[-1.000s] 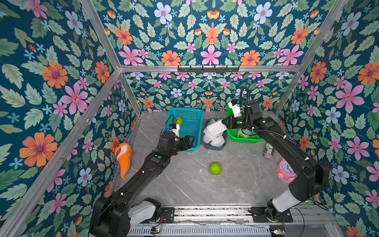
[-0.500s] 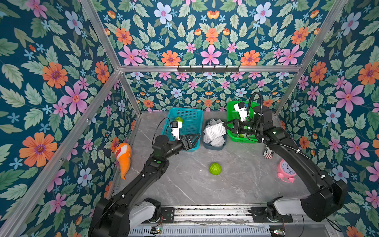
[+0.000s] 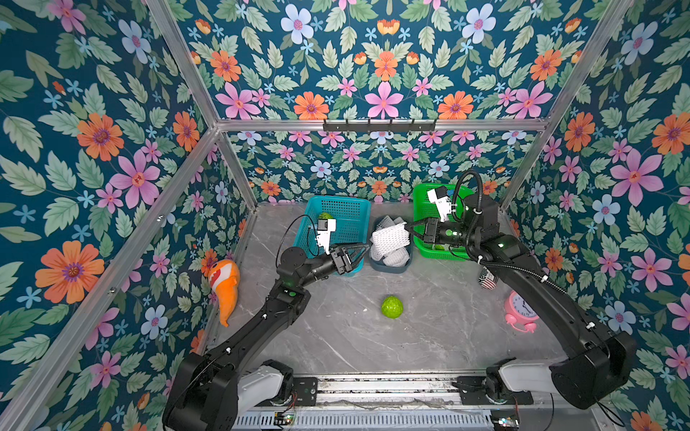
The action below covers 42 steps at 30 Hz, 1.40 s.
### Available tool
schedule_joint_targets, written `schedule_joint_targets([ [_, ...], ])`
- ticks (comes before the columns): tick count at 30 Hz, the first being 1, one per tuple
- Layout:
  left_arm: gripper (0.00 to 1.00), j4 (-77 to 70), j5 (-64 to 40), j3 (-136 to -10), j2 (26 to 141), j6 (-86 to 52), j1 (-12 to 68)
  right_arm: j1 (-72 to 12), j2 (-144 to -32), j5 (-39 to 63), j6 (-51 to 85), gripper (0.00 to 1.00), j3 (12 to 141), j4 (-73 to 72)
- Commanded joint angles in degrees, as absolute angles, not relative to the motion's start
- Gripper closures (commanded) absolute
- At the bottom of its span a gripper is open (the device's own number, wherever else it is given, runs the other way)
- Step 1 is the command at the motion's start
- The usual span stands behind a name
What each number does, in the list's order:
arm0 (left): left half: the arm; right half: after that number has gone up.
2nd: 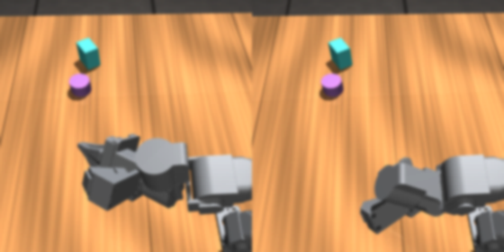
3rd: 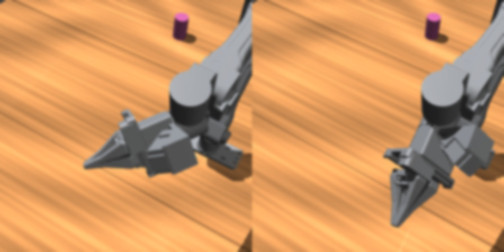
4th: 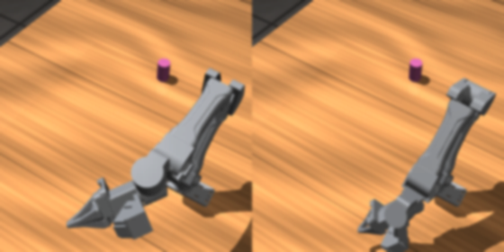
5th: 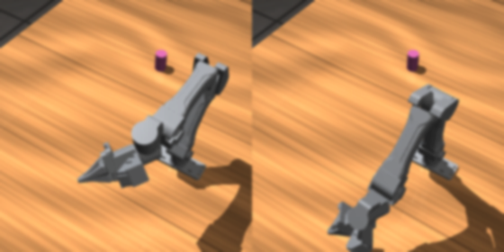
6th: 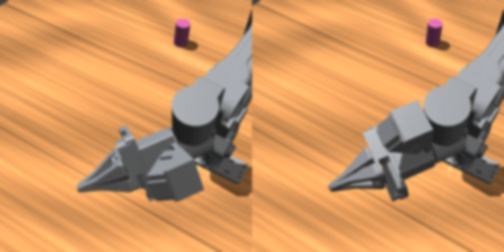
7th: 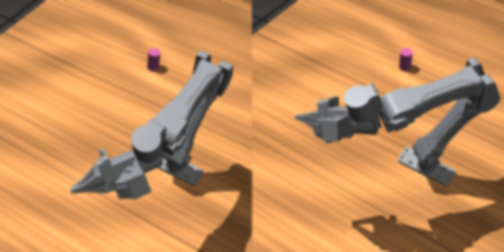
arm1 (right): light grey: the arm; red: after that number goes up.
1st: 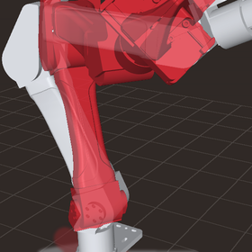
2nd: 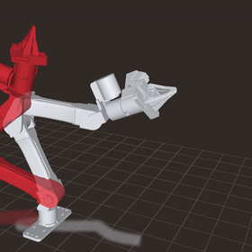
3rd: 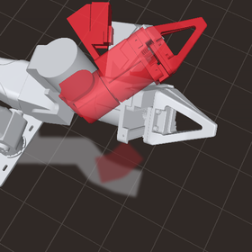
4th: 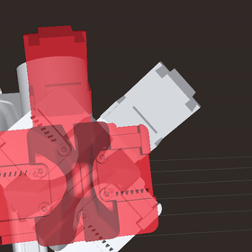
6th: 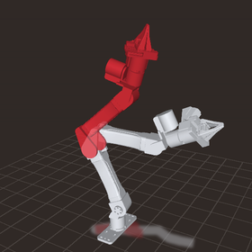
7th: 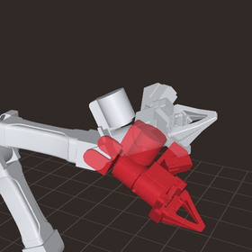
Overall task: Sleeve custard apples in foam nets
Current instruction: Open the foam net.
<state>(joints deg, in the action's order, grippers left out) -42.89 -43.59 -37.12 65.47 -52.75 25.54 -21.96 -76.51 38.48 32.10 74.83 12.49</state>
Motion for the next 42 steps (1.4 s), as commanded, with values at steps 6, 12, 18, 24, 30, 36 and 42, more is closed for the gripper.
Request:
schedule_joint_targets([
  [6,0.40,-44.78,-44.47,-38.42,66.87,-52.30,26.54,-22.24,-75.93,40.59,33.48,1.00,73.93,9.12],
  [12,0.47,-44.48,-44.73,-39.25,67.67,-52.06,26.90,-22.67,-75.97,41.49,33.56,1.00,73.72,8.55],
  [18,0.57,-44.48,-44.97,-39.22,68.16,-51.94,27.08,-22.85,-75.91,41.84,33.93,1.00,73.81,8.00],
  [24,0.65,-44.96,-45.00,-39.11,67.94,-52.24,27.07,-22.85,-75.89,42.54,34.52,1.00,73.91,7.10],
  [30,0.76,-45.50,-44.47,-38.28,67.15,-52.62,27.07,-22.85,-75.74,42.69,34.45,1.00,73.66,6.99],
  [36,0.73,-47.93,-45.64,-38.76,67.80,-53.74,27.16,-22.96,-75.70,44.56,36.00,1.00,72.57,4.99],
  [42,0.82,-48.93,-45.83,-38.68,68.06,-54.20,27.20,-23.01,-75.35,44.60,36.21,1.00,71.96,4.29],
])
